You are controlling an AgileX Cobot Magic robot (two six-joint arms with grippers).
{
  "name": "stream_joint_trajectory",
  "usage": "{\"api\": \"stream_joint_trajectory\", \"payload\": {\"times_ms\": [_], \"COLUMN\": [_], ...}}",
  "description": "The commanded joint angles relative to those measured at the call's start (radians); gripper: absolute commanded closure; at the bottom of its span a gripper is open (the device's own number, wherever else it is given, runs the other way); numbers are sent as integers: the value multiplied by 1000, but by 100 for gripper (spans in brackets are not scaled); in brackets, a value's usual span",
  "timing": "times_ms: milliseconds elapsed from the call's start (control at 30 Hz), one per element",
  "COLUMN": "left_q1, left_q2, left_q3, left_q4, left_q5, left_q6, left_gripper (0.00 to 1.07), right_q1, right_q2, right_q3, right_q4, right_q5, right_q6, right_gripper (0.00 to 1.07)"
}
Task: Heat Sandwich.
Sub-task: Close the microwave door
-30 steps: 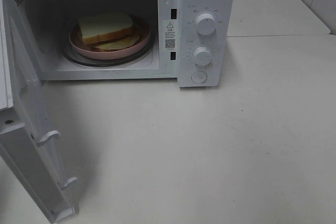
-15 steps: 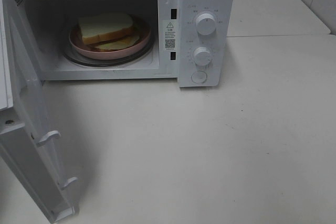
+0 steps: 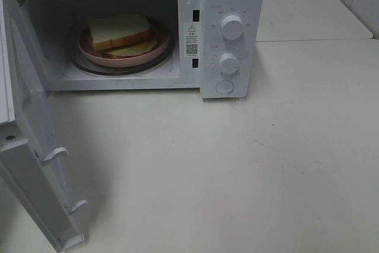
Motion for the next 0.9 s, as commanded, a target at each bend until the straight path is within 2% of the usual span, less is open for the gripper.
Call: {"api": "stream_joint_trajectory", "payload": {"times_ms": [33,167,333,533,700,900], "left_q1": [-54,-158,-220,-235,-235,-235], "left_q2": [50,132,177,222,270,355], "left_q3": [0,0,0,0,-2,-61], "left_q4": [50,57,53,46,45,52], "left_q5": [-70,-169,-244,-295,-345,-354], "left_q6": [-7,-11,-11,0,42,49], "left_gripper": [107,107,107,107,107,107], "right_q1": [-7,-7,-7,-7,-7,-7], "right_q2": [-24,-24,-24,-24,-24,-24], "right_q3": [2,2,2,2,2,2], "right_q4": [3,3,3,3,3,3], "right_q5": [2,2,2,2,2,2], "right_q6": [-11,-11,-11,-11,-11,-11], "right_gripper": [46,46,46,46,46,46]}}
